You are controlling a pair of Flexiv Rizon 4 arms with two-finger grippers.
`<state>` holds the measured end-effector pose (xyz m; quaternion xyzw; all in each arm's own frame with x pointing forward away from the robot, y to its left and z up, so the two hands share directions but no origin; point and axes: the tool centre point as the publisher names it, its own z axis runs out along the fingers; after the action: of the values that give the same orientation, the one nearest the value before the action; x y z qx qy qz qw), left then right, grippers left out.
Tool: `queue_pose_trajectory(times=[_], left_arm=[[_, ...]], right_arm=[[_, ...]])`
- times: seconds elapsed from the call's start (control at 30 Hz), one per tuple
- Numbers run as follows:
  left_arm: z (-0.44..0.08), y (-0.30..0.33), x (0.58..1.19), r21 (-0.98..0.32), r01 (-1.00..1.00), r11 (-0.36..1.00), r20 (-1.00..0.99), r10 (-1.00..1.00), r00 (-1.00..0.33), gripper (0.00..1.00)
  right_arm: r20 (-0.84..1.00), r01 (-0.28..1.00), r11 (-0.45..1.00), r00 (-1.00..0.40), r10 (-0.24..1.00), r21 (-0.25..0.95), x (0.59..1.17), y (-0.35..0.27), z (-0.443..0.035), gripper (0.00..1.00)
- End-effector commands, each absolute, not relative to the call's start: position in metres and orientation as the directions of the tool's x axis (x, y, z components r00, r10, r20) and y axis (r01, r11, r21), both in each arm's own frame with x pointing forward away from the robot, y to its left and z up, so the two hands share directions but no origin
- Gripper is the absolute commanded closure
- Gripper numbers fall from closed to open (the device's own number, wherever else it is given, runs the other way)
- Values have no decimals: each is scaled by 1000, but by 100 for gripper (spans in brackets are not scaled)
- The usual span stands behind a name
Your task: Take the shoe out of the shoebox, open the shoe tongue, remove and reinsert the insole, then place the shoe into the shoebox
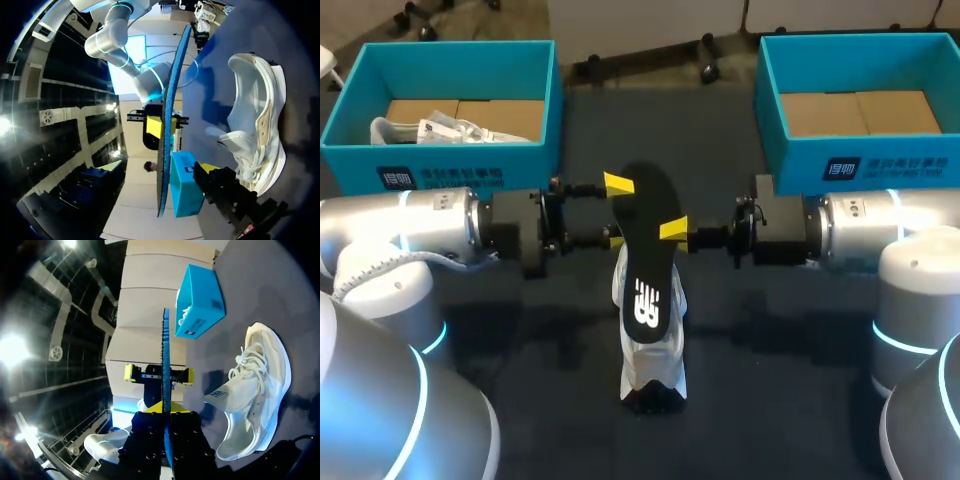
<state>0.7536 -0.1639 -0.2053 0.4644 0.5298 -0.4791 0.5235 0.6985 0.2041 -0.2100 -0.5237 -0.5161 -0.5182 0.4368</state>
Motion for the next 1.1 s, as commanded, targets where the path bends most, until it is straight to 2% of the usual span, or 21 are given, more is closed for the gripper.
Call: queue_pose_trajectory(times=[0.03, 0.17, 0.27, 0.67, 0.97, 1.03, 1.1], left_arm=[[-211, -172, 754, -18, 992, 122, -1000, -27, -15, 30], [-214, -173, 756, -24, 992, 125, -999, -34, -20, 44], [-214, -174, 756, -26, 992, 123, -999, -37, -21, 50], [-215, -185, 753, 22, 988, 150, -999, -31, 27, 53], [-215, -189, 757, 32, 985, 171, -999, -31, 38, 65], [-216, -190, 758, 35, 984, 177, -999, -29, 41, 70], [-216, -191, 759, 44, 982, 183, -999, -19, 48, 100]], right_arm=[[994, 993, -91, -71, 81, 78, 698, 209, -211, 100], [995, 993, -89, -69, 79, 76, 699, 211, -211, 100], [995, 993, -88, -67, 77, 74, 700, 211, -211, 100], [996, 993, -99, -63, 67, 70, 704, 212, -213, 100], [996, 991, -111, -66, 59, 72, 704, 210, -213, 100], [996, 991, -113, -65, 58, 71, 704, 210, -213, 100], [997, 991, -112, -63, 53, 68, 703, 209, -213, 100]])
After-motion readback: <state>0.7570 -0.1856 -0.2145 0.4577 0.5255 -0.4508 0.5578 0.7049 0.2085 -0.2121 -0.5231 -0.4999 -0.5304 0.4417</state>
